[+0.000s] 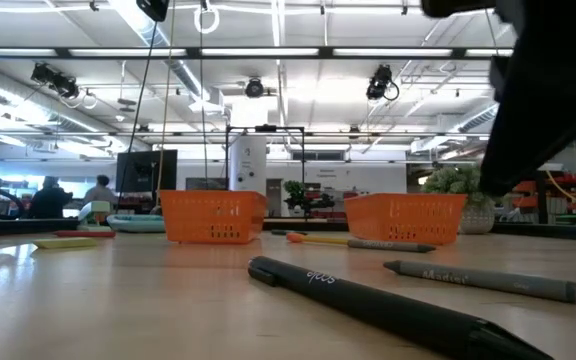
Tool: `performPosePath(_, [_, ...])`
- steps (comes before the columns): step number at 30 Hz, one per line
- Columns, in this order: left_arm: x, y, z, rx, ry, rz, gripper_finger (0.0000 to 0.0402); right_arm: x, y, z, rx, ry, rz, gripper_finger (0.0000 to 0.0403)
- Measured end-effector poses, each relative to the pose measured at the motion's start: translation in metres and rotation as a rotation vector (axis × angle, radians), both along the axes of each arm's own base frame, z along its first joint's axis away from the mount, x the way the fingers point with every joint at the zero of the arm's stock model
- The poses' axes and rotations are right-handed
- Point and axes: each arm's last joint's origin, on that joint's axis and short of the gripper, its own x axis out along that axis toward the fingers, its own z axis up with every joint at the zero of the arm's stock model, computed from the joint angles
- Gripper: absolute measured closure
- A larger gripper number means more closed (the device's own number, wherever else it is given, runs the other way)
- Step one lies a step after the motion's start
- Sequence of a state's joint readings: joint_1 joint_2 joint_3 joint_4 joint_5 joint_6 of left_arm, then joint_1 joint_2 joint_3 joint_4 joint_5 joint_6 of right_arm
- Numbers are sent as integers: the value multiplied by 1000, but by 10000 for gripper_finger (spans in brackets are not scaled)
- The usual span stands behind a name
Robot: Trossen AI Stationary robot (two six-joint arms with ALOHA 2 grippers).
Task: Sort crayons/erasers/pens/pencils in bins
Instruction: Put the middle gray crayon into the top right orange bin
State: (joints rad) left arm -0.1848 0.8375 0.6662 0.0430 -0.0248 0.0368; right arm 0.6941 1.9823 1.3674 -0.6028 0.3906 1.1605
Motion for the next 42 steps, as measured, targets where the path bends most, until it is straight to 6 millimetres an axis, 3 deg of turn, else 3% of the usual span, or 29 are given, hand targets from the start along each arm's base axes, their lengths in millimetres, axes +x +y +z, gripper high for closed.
performPosePath(4, [0, 0, 0, -1, -3, 0, 379, -6, 8, -1, -7, -28, -8, 257])
performPosePath(12, [0, 0, 0, -1, -1, 0, 386, 1, 13, -34, 21, 47, 15, 257])
performPosePath(25, [0, 0, -1, -3, 12, 1, 379, 3, -2, -20, 2, 69, -25, 257])
performPosePath(33, [0, 0, -1, -3, 12, 1, 387, 0, -7, -21, -163, 136, 202, 257])
performPosePath(42, [0, 0, -1, 8, 11, -1, 380, 0, -7, -21, -170, 137, 210, 257])
